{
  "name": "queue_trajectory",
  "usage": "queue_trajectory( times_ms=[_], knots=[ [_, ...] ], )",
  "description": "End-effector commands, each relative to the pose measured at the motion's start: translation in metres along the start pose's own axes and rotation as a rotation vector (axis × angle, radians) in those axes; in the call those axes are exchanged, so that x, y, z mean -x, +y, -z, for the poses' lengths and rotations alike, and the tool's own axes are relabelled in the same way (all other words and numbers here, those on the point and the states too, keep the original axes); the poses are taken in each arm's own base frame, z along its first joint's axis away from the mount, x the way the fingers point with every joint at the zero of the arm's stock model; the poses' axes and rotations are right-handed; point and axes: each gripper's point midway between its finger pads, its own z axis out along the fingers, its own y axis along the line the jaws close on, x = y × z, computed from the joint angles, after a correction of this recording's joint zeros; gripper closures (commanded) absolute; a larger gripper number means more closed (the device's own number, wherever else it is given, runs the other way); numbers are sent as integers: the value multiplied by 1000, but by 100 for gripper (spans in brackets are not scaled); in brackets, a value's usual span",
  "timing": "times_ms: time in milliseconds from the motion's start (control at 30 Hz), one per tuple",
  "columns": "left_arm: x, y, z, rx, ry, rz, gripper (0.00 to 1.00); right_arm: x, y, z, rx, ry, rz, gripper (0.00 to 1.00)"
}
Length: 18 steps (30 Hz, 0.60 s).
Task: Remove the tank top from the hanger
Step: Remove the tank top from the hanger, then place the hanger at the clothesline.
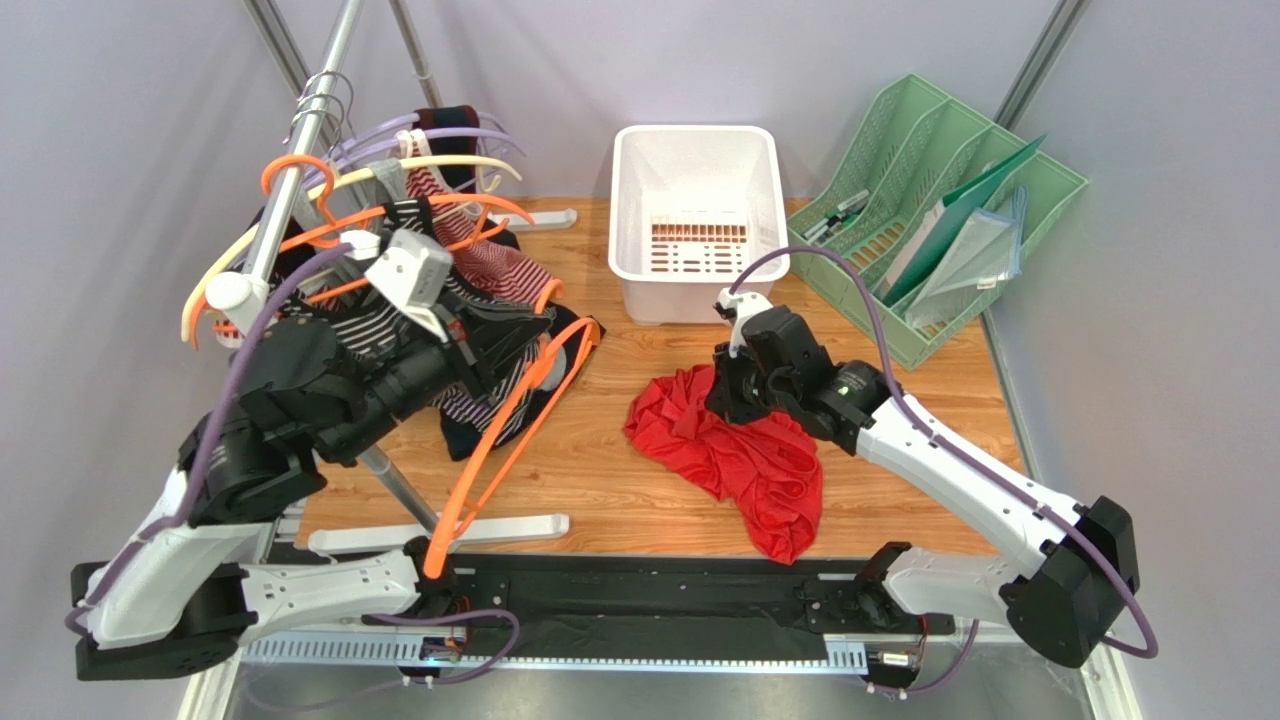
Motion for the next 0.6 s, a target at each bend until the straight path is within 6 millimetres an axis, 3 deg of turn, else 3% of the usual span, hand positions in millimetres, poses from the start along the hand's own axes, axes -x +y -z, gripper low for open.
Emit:
queue_trajectory(
  times_ms=[0, 33, 67, 167, 233, 300, 433, 567],
  knots=[
    [-2, -5, -30, 21, -18, 33, 100, 24, 0, 2, -26, -91, -59, 87],
    [-3, -2, -38, 53, -20, 33, 100, 18, -5, 4, -54, -64, -62, 80],
    [-5, 1, -42, 73, -19, 35, 100, 20, -5, 7, -60, -65, -65, 65],
    [-9, 9, -53, 132, -27, 35, 100, 18, -7, 23, -93, -59, -49, 45],
    [-11, 12, -59, 157, -35, 33, 100, 19, -10, 40, -121, -81, -30, 37],
    [-11, 15, -62, 177, -46, 39, 100, 19, 3, 57, -92, -90, 7, 28],
    [-11, 28, -66, 258, -77, 47, 100, 24, 42, 97, 42, -157, 86, 20],
    [-10, 45, -67, 368, -103, 60, 100, 23, 106, 137, 292, -191, 179, 14]
  ],
)
